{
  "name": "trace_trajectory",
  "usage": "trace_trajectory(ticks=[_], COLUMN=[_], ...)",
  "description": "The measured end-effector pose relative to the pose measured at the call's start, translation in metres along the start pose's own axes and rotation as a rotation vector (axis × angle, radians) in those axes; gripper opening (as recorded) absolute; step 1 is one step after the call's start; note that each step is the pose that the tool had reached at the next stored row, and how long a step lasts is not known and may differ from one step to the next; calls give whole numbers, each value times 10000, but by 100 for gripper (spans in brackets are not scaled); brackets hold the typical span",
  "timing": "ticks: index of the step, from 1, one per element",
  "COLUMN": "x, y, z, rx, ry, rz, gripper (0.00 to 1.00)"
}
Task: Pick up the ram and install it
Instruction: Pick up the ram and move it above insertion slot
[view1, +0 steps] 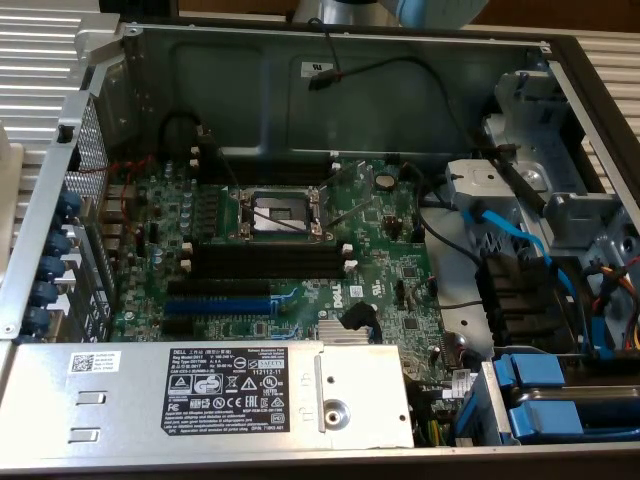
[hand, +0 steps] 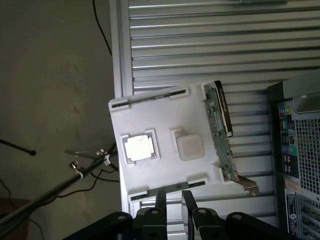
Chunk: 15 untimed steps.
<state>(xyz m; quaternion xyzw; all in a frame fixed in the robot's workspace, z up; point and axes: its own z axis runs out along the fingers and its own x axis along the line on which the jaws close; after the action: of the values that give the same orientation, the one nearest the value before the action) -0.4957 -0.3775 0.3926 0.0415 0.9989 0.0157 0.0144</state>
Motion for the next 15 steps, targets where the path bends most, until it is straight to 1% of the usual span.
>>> trace_trajectory(ticks=[2,3,4,15], x=[0,0,0,2], y=[0,0,0,0], z=[0,0,0,0], rx=[0,0,0,0], ry=[0,0,0,0], rz=[0,0,0,0], gripper=[27,29,35,35])
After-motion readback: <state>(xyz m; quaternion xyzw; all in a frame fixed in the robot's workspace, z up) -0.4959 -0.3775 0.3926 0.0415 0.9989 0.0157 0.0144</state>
